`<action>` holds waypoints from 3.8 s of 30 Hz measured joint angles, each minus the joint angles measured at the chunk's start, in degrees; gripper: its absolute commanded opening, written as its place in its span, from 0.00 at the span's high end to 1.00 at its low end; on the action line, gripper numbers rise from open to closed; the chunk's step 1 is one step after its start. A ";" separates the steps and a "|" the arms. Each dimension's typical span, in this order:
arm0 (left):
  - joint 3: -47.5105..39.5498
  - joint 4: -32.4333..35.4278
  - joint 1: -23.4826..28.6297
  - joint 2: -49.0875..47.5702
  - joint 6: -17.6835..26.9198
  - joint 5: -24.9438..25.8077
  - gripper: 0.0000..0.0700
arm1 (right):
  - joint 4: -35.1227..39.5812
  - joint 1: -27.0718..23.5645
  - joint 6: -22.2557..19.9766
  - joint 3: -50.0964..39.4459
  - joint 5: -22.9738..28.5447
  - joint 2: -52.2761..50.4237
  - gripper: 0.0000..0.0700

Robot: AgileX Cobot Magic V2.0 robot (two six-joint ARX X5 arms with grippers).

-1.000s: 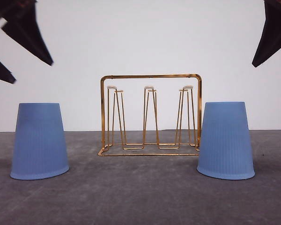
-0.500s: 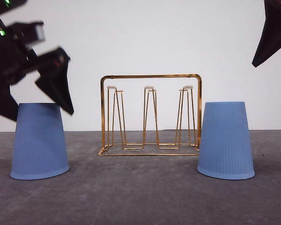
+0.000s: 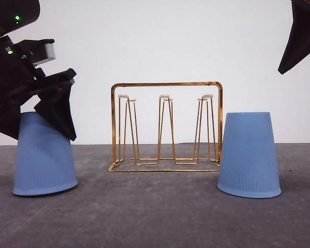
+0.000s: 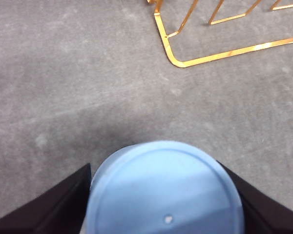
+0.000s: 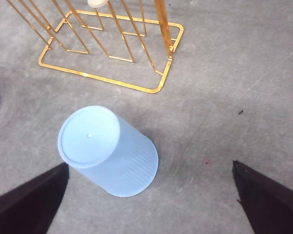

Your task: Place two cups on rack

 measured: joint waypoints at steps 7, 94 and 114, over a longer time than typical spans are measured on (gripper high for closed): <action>9.99 -0.37 -1.17 0.09 0.00 2.82 0.45 | 0.01 0.00 -0.18 0.00 0.00 0.00 0.02; 7.42 -23.66 1.37 -14.21 5.93 -1.65 0.16 | 7.56 12.59 -2.59 16.91 -0.07 22.84 0.45; 7.42 -21.54 1.37 -14.25 5.86 -1.50 0.15 | 13.29 12.61 -6.55 28.20 4.64 33.98 0.45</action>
